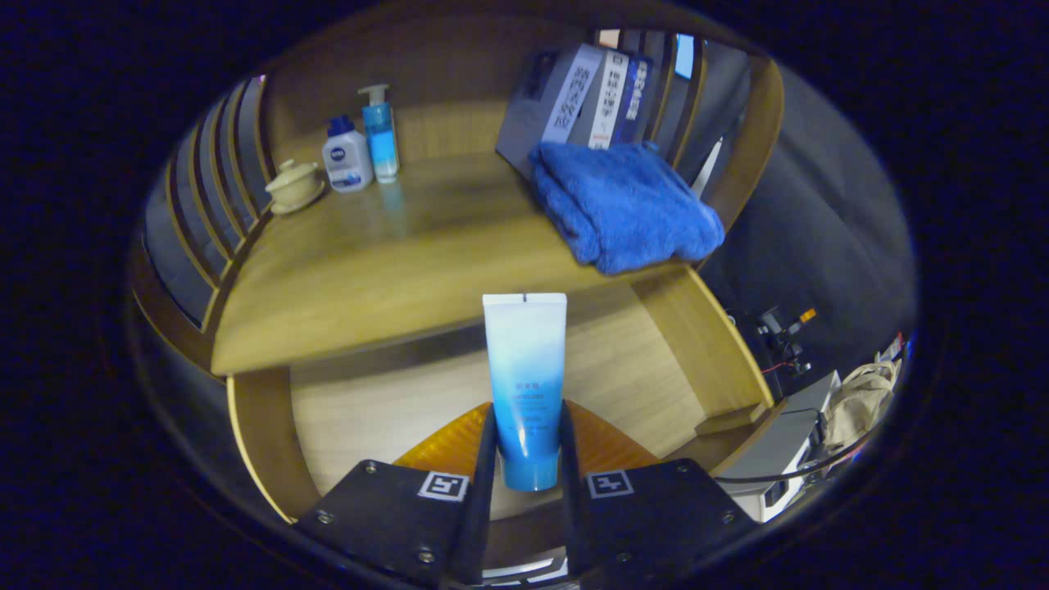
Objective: Pull open the drawer, take out the items inside it, and place them on the countertop above the cabinet.
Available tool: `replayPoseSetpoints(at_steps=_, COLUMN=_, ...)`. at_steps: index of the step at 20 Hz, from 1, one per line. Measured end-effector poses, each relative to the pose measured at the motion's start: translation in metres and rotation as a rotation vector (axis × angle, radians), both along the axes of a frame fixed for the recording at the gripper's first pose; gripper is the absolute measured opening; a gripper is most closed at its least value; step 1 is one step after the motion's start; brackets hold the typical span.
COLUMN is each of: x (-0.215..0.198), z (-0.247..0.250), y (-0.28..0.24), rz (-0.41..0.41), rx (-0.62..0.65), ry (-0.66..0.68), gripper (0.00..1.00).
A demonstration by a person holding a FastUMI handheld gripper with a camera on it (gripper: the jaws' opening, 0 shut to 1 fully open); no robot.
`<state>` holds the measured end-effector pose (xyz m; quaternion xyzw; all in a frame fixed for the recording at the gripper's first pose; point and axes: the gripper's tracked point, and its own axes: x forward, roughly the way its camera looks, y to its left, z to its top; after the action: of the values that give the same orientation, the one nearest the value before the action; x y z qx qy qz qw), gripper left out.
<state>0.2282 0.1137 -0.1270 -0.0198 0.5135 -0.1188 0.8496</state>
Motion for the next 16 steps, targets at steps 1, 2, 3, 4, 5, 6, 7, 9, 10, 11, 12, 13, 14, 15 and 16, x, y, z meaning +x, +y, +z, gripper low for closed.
replayPoseSetpoints(at_steps=1, x=0.01, z=0.004, y=0.003, rz=0.012, rx=0.003, ry=-0.024, gripper=0.38)
replayPoseSetpoints(at_steps=2, x=0.022, z=0.009, y=0.006, rz=0.028, rx=0.008, ry=-0.037, gripper=0.38)
replayPoseSetpoints(at_steps=3, x=0.032, z=0.009, y=0.01, rz=0.044, rx=0.013, ry=-0.046, gripper=0.38)
replayPoseSetpoints(at_steps=4, x=0.044, z=0.007, y=0.016, rz=0.061, rx=0.029, ry=-0.051, gripper=0.38)
replayPoseSetpoints(at_steps=5, x=0.055, z=0.006, y=0.022, rz=0.08, rx=0.051, ry=-0.056, gripper=0.38)
replayPoseSetpoints(at_steps=6, x=0.067, z=0.002, y=0.028, rz=0.097, rx=0.071, ry=-0.058, gripper=0.38)
replayPoseSetpoints(at_steps=7, x=0.075, z=-0.005, y=0.031, rz=0.112, rx=0.087, ry=-0.053, gripper=0.38)
replayPoseSetpoints(at_steps=9, x=0.088, z=-0.019, y=0.034, rz=0.138, rx=0.096, ry=-0.033, gripper=0.38)
replayPoseSetpoints(at_steps=10, x=0.094, z=-0.024, y=0.036, rz=0.149, rx=0.103, ry=-0.026, gripper=0.38)
replayPoseSetpoints(at_steps=11, x=0.1, z=-0.03, y=0.037, rz=0.161, rx=0.11, ry=-0.024, gripper=0.38)
replayPoseSetpoints(at_steps=12, x=0.107, z=-0.034, y=0.038, rz=0.171, rx=0.117, ry=-0.026, gripper=0.38)
replayPoseSetpoints(at_steps=13, x=0.111, z=-0.037, y=0.038, rz=0.173, rx=0.125, ry=-0.031, gripper=0.38)
replayPoseSetpoints(at_steps=14, x=0.114, z=-0.04, y=0.039, rz=0.176, rx=0.137, ry=-0.028, gripper=0.38)
replayPoseSetpoints(at_steps=15, x=0.12, z=-0.04, y=0.04, rz=0.176, rx=0.151, ry=-0.052, gripper=0.38)
replayPoseSetpoints(at_steps=16, x=0.123, z=-0.043, y=0.038, rz=0.175, rx=0.154, ry=-0.048, gripper=0.38)
